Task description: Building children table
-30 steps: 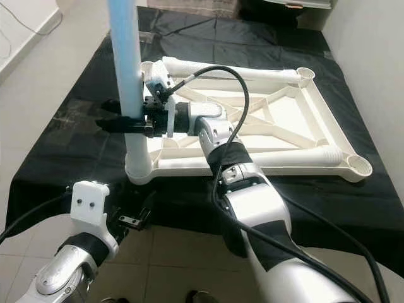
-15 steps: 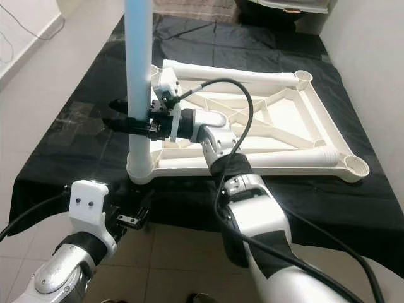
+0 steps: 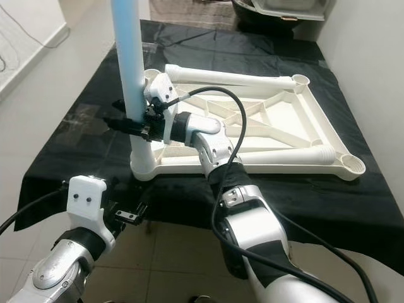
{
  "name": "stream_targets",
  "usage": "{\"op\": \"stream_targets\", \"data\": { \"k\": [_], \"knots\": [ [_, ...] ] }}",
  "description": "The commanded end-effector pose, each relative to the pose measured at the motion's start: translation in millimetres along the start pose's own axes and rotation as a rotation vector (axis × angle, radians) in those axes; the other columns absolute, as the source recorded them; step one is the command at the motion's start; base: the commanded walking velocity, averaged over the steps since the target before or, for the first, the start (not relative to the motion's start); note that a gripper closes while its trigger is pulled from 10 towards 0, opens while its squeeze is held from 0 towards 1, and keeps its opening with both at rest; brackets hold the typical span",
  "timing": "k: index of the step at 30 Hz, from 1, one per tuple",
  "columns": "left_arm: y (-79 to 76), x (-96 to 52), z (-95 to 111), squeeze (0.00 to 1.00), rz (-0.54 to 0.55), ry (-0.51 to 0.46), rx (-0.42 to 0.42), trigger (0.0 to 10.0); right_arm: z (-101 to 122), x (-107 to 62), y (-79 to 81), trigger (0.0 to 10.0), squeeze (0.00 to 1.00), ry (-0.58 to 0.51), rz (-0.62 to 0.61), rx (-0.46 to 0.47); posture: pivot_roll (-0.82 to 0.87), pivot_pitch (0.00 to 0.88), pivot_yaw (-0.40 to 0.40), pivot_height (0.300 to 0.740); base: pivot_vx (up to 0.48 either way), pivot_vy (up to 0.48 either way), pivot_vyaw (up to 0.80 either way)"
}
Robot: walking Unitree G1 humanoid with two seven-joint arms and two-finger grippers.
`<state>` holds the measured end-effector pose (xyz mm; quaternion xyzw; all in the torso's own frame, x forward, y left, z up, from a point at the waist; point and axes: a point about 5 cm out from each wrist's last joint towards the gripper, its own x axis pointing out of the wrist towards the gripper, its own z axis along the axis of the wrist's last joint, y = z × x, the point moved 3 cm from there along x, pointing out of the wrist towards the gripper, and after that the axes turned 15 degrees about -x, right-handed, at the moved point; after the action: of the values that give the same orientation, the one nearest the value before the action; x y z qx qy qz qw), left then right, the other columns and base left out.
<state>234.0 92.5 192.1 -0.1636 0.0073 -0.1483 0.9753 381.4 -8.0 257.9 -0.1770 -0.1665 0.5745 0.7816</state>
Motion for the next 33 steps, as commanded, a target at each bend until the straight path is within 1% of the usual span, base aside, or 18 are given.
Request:
{"op": "stream_targets", "data": {
  "k": [1,3,5,7,12,13,15,16,17,19,22,23,25,26,28,29,31,33],
  "knots": [
    [-0.4,0.8,-6.1,0.00,-0.004,0.028,-0.007,10.0,-60.6,-17.7,24.7,10.0,0.00,0.234,0.024,0.120,0.06,0.224,-0.097,0.740,0.000,0.000,0.00],
    [-0.4,1.2,-5.9,0.00,-0.004,0.027,-0.006,10.0,-64.8,-19.7,23.2,10.0,0.00,0.268,-0.014,0.104,0.05,0.227,-0.096,0.740,0.000,0.000,0.00],
    [-0.4,1.4,-5.9,0.00,-0.002,0.027,-0.005,10.0,-73.4,-22.3,17.2,10.0,0.00,0.340,-0.131,0.106,0.05,0.230,-0.097,0.740,0.000,0.000,0.00],
    [-0.5,1.4,-6.1,0.00,-0.002,0.027,-0.005,10.0,-76.0,-22.9,15.4,10.0,0.00,0.359,-0.165,0.114,0.05,0.230,-0.097,0.740,0.000,0.000,0.00],
    [-0.7,1.0,-6.9,0.00,-0.002,0.029,-0.006,10.0,-80.1,-23.5,15.9,10.0,0.00,0.384,-0.200,0.137,0.05,0.231,-0.096,0.740,0.000,0.000,0.00],
    [-0.6,0.7,-7.0,0.00,-0.001,0.029,-0.006,10.0,-82.7,-24.1,13.8,10.0,0.00,0.397,-0.247,0.149,0.05,0.237,-0.098,0.740,0.000,0.000,0.00],
    [-0.6,0.7,-7.0,0.00,-0.001,0.029,-0.006,10.0,-82.7,-24.1,13.8,10.0,0.00,0.397,-0.247,0.149,0.05,0.237,-0.098,0.740,0.000,0.000,0.00],
    [0.0,0.2,-7.0,0.00,0.002,0.029,-0.005,10.0,-85.7,-25.6,11.0,10.0,0.00,0.411,-0.313,0.163,0.06,0.238,-0.095,0.740,0.000,0.000,0.00],
    [0.0,0.2,-7.0,0.00,0.002,0.029,-0.005,10.0,-85.7,-25.6,11.0,10.0,0.00,0.411,-0.313,0.163,0.06,0.238,-0.095,0.740,0.000,0.000,0.00],
    [1.9,0.3,-6.7,0.00,0.006,0.029,-0.003,10.0,-90.7,-30.3,8.9,10.0,0.00,0.441,-0.381,0.179,0.06,0.240,-0.098,0.740,0.000,0.000,0.00],
    [2.3,0.3,-6.6,0.00,0.007,0.029,-0.002,10.0,-91.8,-31.4,8.7,10.0,0.00,0.450,-0.394,0.183,0.06,0.240,-0.098,0.740,0.000,0.000,0.00],
    [2.9,0.5,-6.5,0.00,0.007,0.029,-0.002,10.0,-93.4,-33.9,5.8,10.0,0.00,0.462,-0.447,0.198,0.05,0.238,-0.093,0.740,0.000,0.000,0.00],
    [2.9,0.5,-6.5,0.00,0.007,0.029,-0.002,10.0,-93.4,-33.9,5.8,10.0,0.00,0.462,-0.447,0.198,0.05,0.238,-0.093,0.740,0.000,0.000,0.00],
    [3.4,0.8,-6.7,0.00,0.007,0.029,-0.001,10.0,-94.7,-38.5,-0.5,10.0,0.00,0.475,-0.538,0.213,0.05,0.236,-0.091,0.740,0.000,0.000,0.00],
    [3.4,0.8,-6.7,0.00,0.007,0.029,-0.001,10.0,-94.7,-38.5,-0.5,10.0,0.00,0.475,-0.538,0.213,0.05,0.236,-0.091,0.740,0.000,0.000,0.00],
    [4.0,1.4,-6.9,0.00,0.007,0.029,0.001,10.0,-96.5,-44.3,-5.8,10.0,0.00,0.490,-0.655,0.232,0.06,0.234,-0.089,0.740,0.000,0.000,0.00],
    [5.3,2.7,-6.4,0.00,0.005,0.028,0.004,10.0,-99.8,-53.8,-9.0,10.0,0.00,0.528,-0.884,0.270,0.06,0.231,-0.084,0.740,0.000,0.000,0.00],
    [5.3,2.7,-6.4,0.00,0.005,0.028,0.004,10.0,-99.8,-53.8,-9.0,10.0,0.00,0.528,-0.884,0.270,0.06,0.231,-0.084,0.740,0.000,0.000,0.00]
  ]
}}
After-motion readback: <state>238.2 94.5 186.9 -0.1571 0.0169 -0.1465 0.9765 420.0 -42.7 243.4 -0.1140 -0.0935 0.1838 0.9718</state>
